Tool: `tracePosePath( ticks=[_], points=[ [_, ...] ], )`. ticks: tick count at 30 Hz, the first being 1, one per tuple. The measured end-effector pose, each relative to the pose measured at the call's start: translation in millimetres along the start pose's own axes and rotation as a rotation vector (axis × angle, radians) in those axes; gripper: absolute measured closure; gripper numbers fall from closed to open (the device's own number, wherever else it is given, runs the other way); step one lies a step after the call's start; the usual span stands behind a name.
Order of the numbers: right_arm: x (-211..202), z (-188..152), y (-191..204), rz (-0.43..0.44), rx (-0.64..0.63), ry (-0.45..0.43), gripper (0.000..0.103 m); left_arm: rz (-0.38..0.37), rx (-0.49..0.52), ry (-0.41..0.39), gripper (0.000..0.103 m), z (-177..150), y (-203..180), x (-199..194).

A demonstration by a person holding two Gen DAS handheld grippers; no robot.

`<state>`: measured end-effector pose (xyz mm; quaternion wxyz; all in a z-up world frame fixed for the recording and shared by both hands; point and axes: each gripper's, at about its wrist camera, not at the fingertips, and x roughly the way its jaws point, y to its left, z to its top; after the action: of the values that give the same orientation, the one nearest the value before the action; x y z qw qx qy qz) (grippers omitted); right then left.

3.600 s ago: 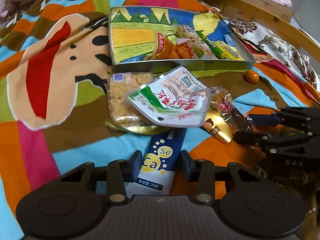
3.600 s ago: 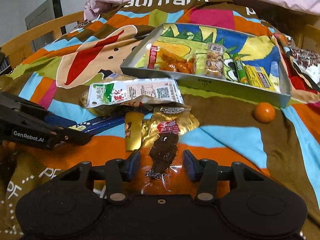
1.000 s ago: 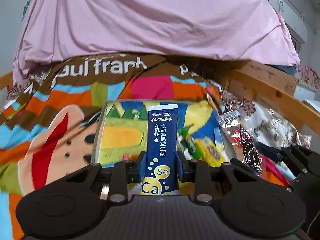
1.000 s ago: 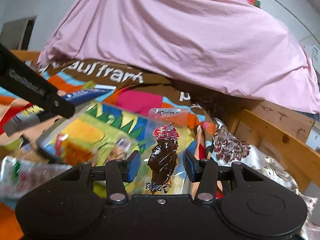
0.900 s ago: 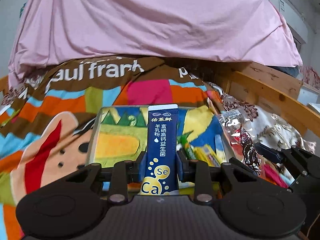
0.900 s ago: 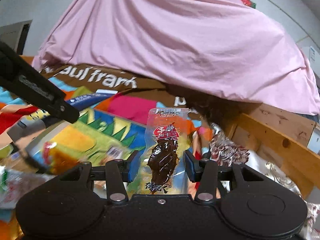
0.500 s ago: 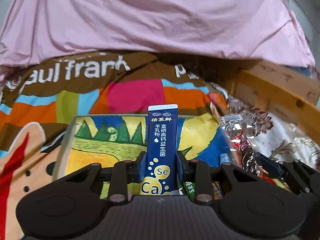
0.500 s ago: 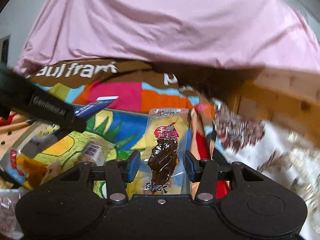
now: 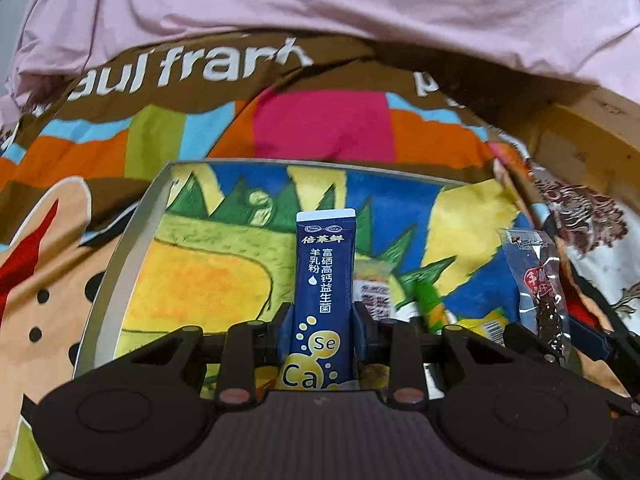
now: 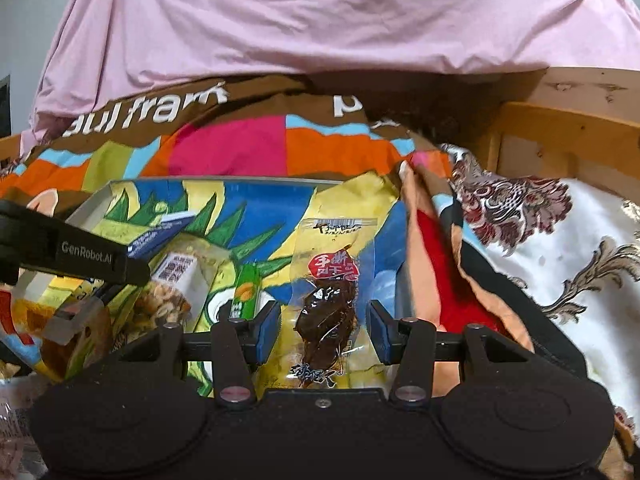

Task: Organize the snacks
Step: 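Lower both grippers into the tray and open them, then lift both grippers up and away from the tray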

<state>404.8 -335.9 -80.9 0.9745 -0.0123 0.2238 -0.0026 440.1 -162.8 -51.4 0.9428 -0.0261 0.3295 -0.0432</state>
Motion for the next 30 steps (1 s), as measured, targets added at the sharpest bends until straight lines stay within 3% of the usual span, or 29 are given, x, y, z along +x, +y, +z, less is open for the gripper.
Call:
tracePosePath(
  ticks=[7,11,14,16,22,27,30],
  points=[
    [5.7,-1.3,2.8,0.005,-0.016,0.028,0.053,0.018,-0.007,0.009,0.068,-2.3,5.6,6.3],
    [3.8,-0.8,3.1,0.008,-0.014,0.025,0.044,0.019,-0.006,0.029,0.065,-4.5,6.2,8.5],
    [-2.1,1.4,3.2,0.0,-0.008,0.017,0.039,0.014,-0.011,0.04,0.056,-7.8,8.0,7.8],
    [-10.3,4.6,2.7,-0.003,-0.001,-0.004,0.034,0.015,-0.014,0.036,0.042,-8.8,8.9,4.3],
    [-53.1,18.8,-4.2,-0.015,0.035,-0.107,0.019,-0.022,-0.021,-0.024,0.017,-3.5,9.8,-25.4],
    [-103.4,31.2,-10.5,-0.018,0.046,-0.211,0.006,-0.047,-0.033,-0.107,0.004,3.7,9.1,-65.8],
    [-132.6,35.6,-12.5,-0.011,0.05,-0.269,0.002,-0.057,-0.051,-0.168,0.001,6.5,11.1,-93.9]
  ],
)
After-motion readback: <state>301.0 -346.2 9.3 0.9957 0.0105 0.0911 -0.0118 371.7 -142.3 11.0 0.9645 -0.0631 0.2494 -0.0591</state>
